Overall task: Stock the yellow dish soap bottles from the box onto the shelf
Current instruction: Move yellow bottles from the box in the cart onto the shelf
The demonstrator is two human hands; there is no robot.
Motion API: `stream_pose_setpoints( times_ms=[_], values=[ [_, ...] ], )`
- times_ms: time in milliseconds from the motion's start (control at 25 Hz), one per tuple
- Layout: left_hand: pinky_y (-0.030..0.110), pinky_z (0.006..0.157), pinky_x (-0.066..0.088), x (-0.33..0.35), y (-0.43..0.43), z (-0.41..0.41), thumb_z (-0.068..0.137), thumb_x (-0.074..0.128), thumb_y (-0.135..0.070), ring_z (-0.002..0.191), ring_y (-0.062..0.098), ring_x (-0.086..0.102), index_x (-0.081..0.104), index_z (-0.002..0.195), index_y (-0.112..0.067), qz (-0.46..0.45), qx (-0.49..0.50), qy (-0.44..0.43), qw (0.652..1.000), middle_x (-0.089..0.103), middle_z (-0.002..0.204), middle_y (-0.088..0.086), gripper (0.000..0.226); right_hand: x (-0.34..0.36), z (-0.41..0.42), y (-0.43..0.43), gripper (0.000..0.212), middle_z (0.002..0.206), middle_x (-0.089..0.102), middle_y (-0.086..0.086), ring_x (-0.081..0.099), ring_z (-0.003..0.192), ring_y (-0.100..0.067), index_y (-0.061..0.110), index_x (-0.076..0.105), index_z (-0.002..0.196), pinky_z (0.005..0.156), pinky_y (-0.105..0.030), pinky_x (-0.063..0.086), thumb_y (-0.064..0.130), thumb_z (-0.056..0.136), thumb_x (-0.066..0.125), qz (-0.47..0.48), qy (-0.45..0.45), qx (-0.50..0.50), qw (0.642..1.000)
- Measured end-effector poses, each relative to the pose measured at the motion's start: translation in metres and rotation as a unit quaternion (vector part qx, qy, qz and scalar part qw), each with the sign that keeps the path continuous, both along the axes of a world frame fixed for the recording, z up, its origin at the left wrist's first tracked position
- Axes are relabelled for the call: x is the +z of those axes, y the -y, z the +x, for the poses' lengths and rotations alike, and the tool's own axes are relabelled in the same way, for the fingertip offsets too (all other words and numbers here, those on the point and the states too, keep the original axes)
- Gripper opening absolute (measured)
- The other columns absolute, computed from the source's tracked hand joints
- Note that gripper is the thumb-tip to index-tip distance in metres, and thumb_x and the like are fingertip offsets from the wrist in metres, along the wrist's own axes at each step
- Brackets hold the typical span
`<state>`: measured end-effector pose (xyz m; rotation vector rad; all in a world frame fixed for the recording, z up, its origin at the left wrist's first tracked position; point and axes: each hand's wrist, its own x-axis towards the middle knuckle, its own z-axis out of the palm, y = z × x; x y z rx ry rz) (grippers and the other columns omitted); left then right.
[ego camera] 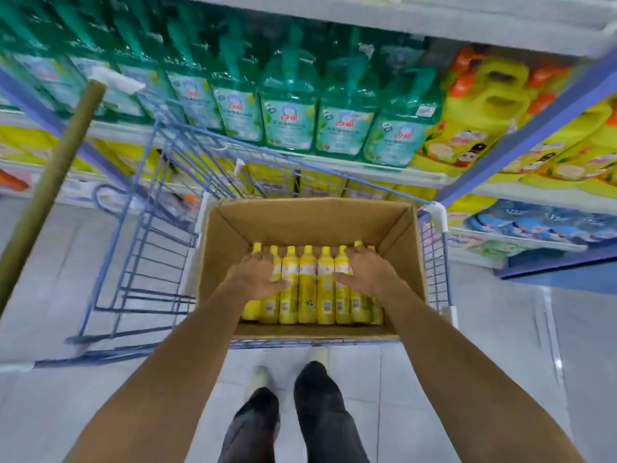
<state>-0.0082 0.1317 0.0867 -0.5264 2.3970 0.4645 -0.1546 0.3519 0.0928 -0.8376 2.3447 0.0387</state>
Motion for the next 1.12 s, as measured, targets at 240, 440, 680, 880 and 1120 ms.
stream_pose_setpoints(
  times_ms=[240,440,680,880,1120],
  values=[
    [0.042,0.093,0.049,-0.079,0.024,-0.011,0.087,0.058,-0.065,0.122,0.035,0.056,0.041,0.139,-0.011,0.043,0.073,0.047,0.995,0.057,0.133,0.014,0.077,-0.086,-0.006,0.029,0.067,0.141,0.052,-0.011,0.051,0.13,-0.032,0.01,0.046,0.142,0.095,-0.043,0.049,0.058,0.095,0.054,-0.003,0.046,-0.017,0.999],
    [0.043,0.1,0.047,-0.161,0.04,-0.045,0.084,0.064,-0.063,0.127,0.036,0.052,0.041,0.142,-0.008,0.072,0.094,-0.002,0.993,0.056,0.133,0.018,0.083,-0.166,-0.026,0.051,0.062,0.135,0.055,-0.015,0.055,0.124,-0.035,0.008,0.054,0.13,0.092,-0.045,0.052,0.057,0.092,0.059,-0.041,0.063,-0.059,0.995],
    [0.037,0.097,0.048,-0.25,0.053,-0.084,0.086,0.068,-0.054,0.124,0.036,0.055,0.055,0.13,-0.007,0.064,0.121,-0.016,0.99,0.06,0.132,0.02,0.066,-0.249,-0.06,0.068,0.053,0.129,0.062,-0.02,0.056,0.123,-0.039,0.007,0.057,0.13,0.091,-0.039,0.047,0.048,0.095,0.057,-0.046,0.032,-0.112,0.992],
    [0.038,0.087,0.051,-0.272,0.046,-0.091,0.087,0.07,-0.042,0.111,0.037,0.064,0.066,0.112,-0.007,0.092,0.216,-0.048,0.971,0.068,0.113,0.022,0.044,-0.281,-0.066,0.074,0.048,0.12,0.064,-0.026,0.06,0.113,-0.044,0.004,0.065,0.112,0.085,-0.041,0.05,0.047,0.098,0.051,-0.044,0.034,-0.153,0.987],
    [0.029,0.08,0.052,-0.272,0.053,-0.068,0.074,0.086,-0.021,0.087,0.02,0.064,0.068,0.106,-0.004,0.234,0.395,-0.152,0.875,0.07,0.1,0.01,0.041,-0.279,-0.069,0.059,0.034,0.114,0.071,-0.021,0.066,0.109,-0.035,0.002,0.071,0.114,0.099,-0.044,0.052,0.025,0.088,0.075,-0.154,0.111,-0.253,0.949]
  ],
)
